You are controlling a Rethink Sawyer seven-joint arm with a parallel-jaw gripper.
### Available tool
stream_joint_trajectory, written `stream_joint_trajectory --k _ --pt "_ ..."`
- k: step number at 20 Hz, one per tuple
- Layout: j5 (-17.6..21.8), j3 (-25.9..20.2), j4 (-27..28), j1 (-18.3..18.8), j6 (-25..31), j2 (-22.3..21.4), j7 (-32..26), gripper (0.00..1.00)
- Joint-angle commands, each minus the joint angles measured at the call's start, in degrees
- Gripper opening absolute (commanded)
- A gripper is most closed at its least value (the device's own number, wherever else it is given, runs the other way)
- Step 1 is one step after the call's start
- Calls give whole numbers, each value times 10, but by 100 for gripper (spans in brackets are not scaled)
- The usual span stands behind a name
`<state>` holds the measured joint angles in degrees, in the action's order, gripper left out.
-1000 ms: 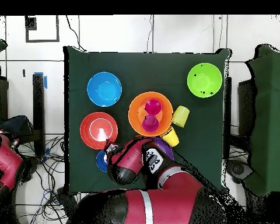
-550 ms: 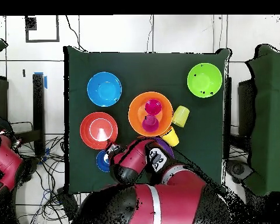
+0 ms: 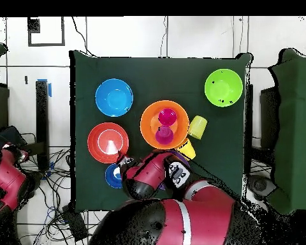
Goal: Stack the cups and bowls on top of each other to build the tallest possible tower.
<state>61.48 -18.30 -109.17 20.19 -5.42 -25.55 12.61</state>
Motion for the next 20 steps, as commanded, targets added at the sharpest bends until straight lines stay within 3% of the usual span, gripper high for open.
stream_joint_trajectory --k 1,9,12,13,17,20 --pt "46 -40 91 12 7 85 98 100" --pt "43 -56 94 29 14 103 95 100" --pt "38 -96 84 70 56 115 75 100" --pt "36 -87 88 63 51 112 76 0" --pt "32 -116 79 95 72 123 64 0" --pt "47 -97 75 71 33 107 79 0"
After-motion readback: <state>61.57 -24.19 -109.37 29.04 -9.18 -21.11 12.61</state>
